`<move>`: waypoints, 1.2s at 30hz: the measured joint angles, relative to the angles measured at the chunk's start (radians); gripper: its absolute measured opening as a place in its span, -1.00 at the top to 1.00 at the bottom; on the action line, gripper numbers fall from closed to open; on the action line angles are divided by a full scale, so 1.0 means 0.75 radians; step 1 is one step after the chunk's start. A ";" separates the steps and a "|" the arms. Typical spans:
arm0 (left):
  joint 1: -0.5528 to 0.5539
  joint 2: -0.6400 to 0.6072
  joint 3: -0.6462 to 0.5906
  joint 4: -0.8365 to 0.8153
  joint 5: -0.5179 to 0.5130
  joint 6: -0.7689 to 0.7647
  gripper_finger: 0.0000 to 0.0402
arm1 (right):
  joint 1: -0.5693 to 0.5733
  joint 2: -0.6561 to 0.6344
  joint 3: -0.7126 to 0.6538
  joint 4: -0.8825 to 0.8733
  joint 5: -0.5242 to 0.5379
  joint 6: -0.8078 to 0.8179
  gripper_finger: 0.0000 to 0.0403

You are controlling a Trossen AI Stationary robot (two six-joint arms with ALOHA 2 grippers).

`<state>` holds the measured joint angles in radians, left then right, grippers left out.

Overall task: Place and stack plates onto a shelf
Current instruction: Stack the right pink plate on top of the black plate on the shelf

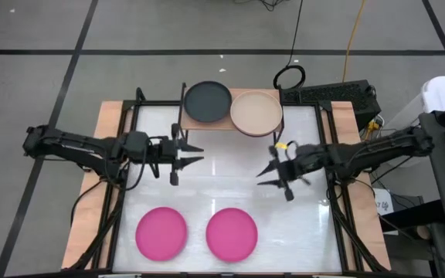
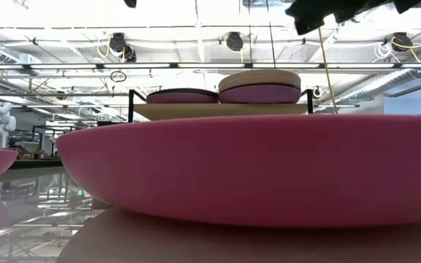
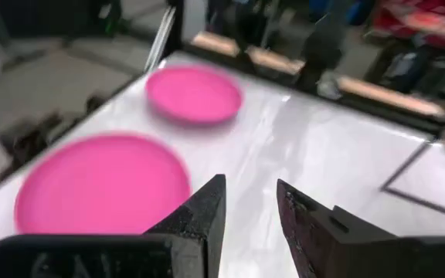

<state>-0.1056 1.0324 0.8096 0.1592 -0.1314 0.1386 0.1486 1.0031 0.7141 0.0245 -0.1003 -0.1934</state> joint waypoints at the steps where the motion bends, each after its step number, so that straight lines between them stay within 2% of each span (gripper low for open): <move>1: -0.007 -0.001 -0.034 0.055 0.000 -0.012 0.49 | 0.017 0.037 0.005 -0.002 0.002 -0.022 0.49; 5: -0.024 0.000 -0.154 0.252 -0.001 -0.057 0.49 | 0.080 0.183 0.018 -0.001 0.003 -0.081 0.49; 9: -0.028 -0.001 -0.207 0.354 -0.004 -0.058 0.49 | 0.144 0.302 0.018 -0.001 0.005 -0.086 0.45; 17: -0.026 0.001 -0.207 0.354 -0.038 -0.053 0.49 | 0.254 0.479 0.019 0.011 0.108 -0.066 0.20; 24: -0.026 0.002 -0.207 0.351 -0.038 -0.053 0.49 | 0.343 0.639 0.084 -0.025 0.235 -0.154 0.00; 28: -0.026 0.002 -0.207 0.349 -0.038 -0.053 0.49 | 0.389 0.747 0.202 -0.107 0.280 -0.223 -0.04; 36: -0.026 0.002 -0.207 0.309 -0.038 -0.057 0.49 | 0.431 0.903 0.372 -0.322 0.277 -0.247 -0.04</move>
<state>-0.1249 1.0340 0.6540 0.3911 -0.1596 0.0959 0.4716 1.6808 0.9929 -0.2167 0.1074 -0.3790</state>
